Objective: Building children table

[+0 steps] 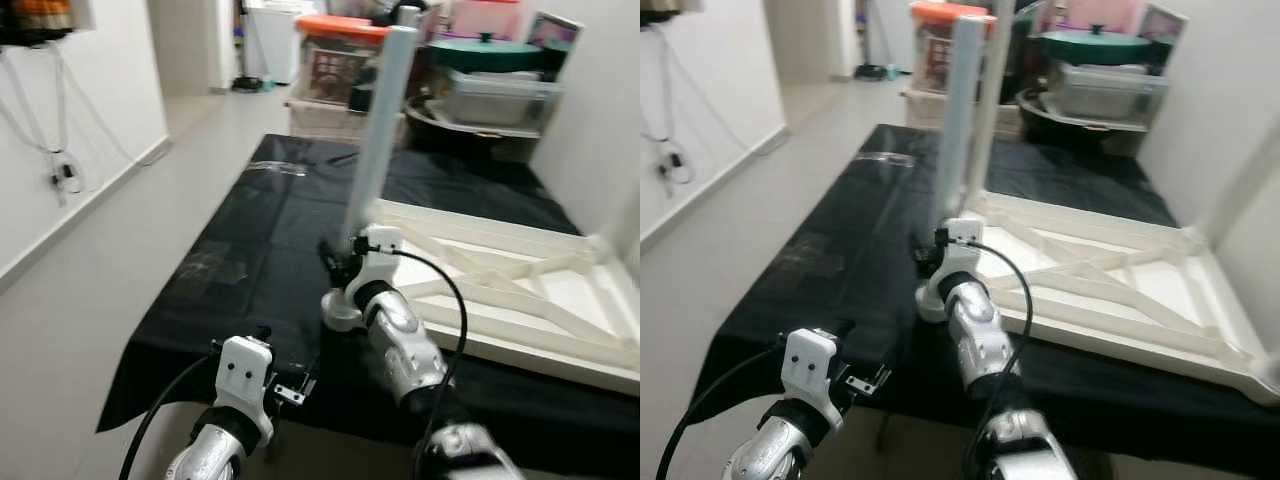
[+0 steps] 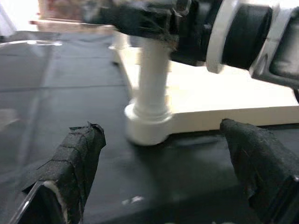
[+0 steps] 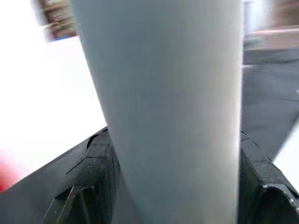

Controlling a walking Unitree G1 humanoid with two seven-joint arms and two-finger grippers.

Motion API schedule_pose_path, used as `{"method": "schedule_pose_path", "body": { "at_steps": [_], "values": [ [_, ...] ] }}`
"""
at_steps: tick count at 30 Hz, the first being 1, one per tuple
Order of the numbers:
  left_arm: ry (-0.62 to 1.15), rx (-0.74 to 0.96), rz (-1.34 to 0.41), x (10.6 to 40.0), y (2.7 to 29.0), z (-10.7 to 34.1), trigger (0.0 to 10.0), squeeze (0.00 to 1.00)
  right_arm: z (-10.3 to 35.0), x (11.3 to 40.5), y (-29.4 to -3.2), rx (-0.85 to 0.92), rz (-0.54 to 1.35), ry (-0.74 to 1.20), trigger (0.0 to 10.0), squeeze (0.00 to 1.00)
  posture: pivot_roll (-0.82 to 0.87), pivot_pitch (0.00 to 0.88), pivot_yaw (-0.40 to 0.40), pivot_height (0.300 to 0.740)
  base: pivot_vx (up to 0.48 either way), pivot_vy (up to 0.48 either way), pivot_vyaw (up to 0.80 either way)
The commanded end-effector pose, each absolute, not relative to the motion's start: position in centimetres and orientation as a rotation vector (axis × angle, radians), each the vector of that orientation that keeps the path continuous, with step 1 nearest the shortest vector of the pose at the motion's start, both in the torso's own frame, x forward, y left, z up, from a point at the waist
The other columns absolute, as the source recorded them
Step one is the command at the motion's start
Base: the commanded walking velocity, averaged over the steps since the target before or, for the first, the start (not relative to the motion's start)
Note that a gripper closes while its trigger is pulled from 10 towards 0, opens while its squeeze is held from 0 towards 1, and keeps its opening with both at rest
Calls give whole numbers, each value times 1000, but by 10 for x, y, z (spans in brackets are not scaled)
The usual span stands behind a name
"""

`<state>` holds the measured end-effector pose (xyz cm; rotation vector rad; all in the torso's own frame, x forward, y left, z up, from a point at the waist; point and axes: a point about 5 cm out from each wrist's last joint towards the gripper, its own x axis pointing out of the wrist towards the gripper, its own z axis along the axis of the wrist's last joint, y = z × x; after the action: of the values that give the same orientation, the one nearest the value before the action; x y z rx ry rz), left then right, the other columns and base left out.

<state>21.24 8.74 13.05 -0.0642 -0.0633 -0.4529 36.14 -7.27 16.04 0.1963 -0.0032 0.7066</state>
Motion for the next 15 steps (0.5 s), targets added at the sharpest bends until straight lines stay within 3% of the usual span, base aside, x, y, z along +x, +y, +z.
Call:
{"method": "schedule_pose_path", "body": {
  "at_steps": [1,3,7,11,12,13,14,15],
  "values": [
    [-49,-60,-456,212,88,126,10000,0,158,355,-55,175,941,53,10000,0,135,0,-87,740,0,0,0],
    [-51,-62,-458,213,87,127,10000,0,161,353,-57,102,1136,84,10000,0,136,0,-89,740,0,0,0],
    [-53,-62,-459,214,86,128,10000,0,163,351,-55,77,1215,92,10000,0,143,0,-92,740,0,0,0],
    [-57,-60,-455,213,86,129,10000,0,170,349,-35,37,1367,94,10000,0,167,0,-109,740,0,0,0],
    [-57,-59,-452,212,87,129,10000,0,172,350,-30,28,1368,80,3804,0,170,0,-109,740,0,0,0],
    [-57,-59,-452,212,87,129,10000,0,172,350,-30,28,1368,80,3804,0,170,0,-109,740,0,0,0],
    [-56,-57,-447,212,88,129,10000,0,175,355,-27,39,1300,66,0,0,168,0,-109,740,0,0,0],
    [-56,-57,-447,212,88,129,10000,0,175,355,-27,39,1300,66,0,0,168,0,-109,740,0,0,0]
  ]
}}
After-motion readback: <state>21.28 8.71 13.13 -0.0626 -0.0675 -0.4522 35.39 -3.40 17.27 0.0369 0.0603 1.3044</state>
